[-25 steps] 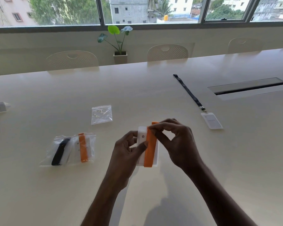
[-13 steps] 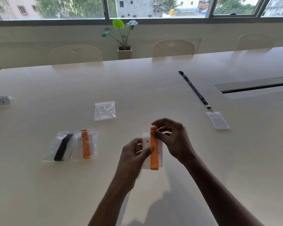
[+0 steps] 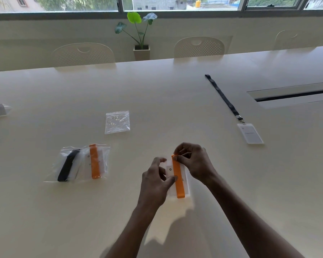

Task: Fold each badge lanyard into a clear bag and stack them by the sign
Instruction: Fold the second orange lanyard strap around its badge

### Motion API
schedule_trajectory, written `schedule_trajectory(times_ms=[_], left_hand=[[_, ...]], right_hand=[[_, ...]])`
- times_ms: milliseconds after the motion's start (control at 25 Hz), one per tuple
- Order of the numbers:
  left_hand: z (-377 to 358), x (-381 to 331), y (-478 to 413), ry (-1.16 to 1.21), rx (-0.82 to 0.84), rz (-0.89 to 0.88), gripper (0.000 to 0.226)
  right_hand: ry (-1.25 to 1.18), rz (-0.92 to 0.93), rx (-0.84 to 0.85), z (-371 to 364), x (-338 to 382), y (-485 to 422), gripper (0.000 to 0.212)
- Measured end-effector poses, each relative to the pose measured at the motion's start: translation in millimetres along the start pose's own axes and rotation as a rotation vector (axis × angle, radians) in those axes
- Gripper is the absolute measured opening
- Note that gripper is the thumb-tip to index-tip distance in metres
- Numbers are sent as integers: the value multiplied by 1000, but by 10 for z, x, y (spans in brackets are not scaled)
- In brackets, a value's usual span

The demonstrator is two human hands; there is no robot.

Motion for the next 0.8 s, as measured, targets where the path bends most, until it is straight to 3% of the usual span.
schedule_trajectory(times_ms=[160, 280, 800], left_hand=[[-53, 40, -11, -95, -35, -25, 58], [-87, 17, 3, -107, -32, -57, 49], [-130, 53, 28, -110, -83, -86, 50]], right_hand=[[116, 70, -1, -60, -85, 5, 5], [216, 114, 10, -75, -112, 7, 4], [140, 79, 26, 14, -145, 9, 27]])
Point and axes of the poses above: each hand's wrist, its own y-axis away from the middle knuckle, its own z-axis out of the back of the hand, x = y × z, the point moved 2 cm from there along -y, towards the middle knuckle, and after that the axes turned 10 degrees about -y, right-handed, at the moved point
